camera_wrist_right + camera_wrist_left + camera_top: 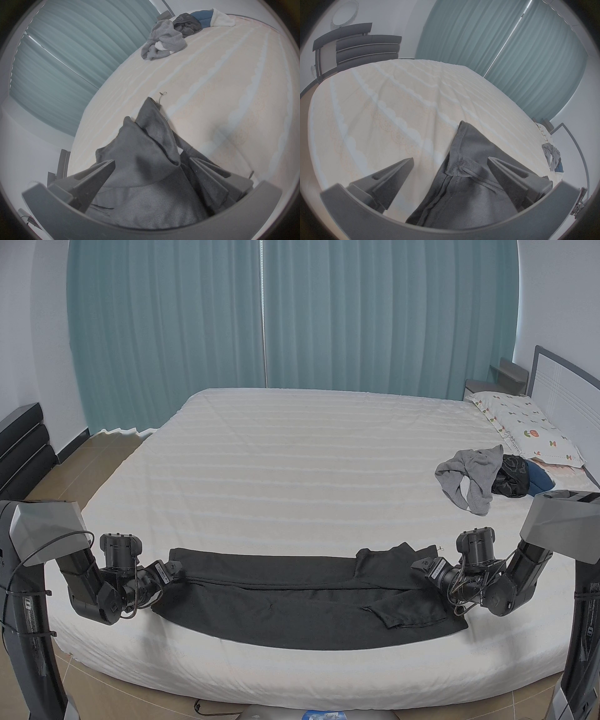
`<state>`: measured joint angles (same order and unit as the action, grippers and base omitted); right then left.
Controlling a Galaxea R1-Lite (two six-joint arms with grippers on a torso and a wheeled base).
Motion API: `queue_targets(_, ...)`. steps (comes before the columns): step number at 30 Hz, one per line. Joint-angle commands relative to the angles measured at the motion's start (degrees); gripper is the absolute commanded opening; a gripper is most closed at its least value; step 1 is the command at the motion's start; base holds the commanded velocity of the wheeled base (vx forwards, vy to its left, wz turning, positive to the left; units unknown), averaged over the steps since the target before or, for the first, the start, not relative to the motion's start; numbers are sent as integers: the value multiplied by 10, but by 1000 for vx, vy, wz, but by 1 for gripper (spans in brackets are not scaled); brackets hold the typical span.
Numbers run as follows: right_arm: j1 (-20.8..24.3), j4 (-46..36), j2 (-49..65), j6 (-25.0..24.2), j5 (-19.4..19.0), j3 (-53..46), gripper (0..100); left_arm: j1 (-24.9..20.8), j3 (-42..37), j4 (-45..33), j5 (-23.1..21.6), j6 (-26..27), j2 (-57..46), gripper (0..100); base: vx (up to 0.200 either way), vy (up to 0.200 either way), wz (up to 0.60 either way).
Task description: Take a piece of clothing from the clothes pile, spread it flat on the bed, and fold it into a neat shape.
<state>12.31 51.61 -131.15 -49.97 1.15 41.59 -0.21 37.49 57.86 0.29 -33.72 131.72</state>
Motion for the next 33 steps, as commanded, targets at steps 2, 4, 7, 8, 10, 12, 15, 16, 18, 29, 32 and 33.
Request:
queue_targets(2,-15,3,34,-6,-18,-2,100,4,20,-1,-4,-28,-19,100,0,0,0)
queue_targets(4,-21,4,32,-19,-33,-1,100,4,45,-7,-3,-36,-14,100,0,0,0)
queue_targets(7,-26,4,31,-43,-49,1,100,5,80,-41,-5,-39,-12,100,0,0,0)
queue_targets(8,-33,4,32,-58,-61,2,100,6,107,-73,-7,-44,-11,100,0,0,0)
queue_targets(10,-40,3,34,-65,-75,2,100,6,144,-107,-13,-54,-1,100,0,0,0)
queue_targets(12,-45,3,34,-66,-85,1,100,6,181,-129,-22,-57,19,100,0,0,0)
queue_targets(15,-48,3,31,-68,-90,-1,100,5,227,-145,-24,-57,53,100,0,0,0)
queue_targets(16,-48,3,30,-68,-90,-1,100,5,237,-148,-23,-57,61,100,0,0,0)
queue_targets(18,-48,3,27,-69,-91,2,100,4,259,-158,-25,-57,78,100,0,0,0)
queue_targets(29,-57,3,19,-69,-106,6,100,3,269,-162,-24,-57,99,0,0,0,0)
queue_targets(32,-58,3,19,-69,-107,6,100,4,276,-161,-19,-62,98,0,0,0,0)
queue_targets(33,-58,3,19,-69,-107,6,100,4,278,-159,-16,-65,98,0,0,0,0)
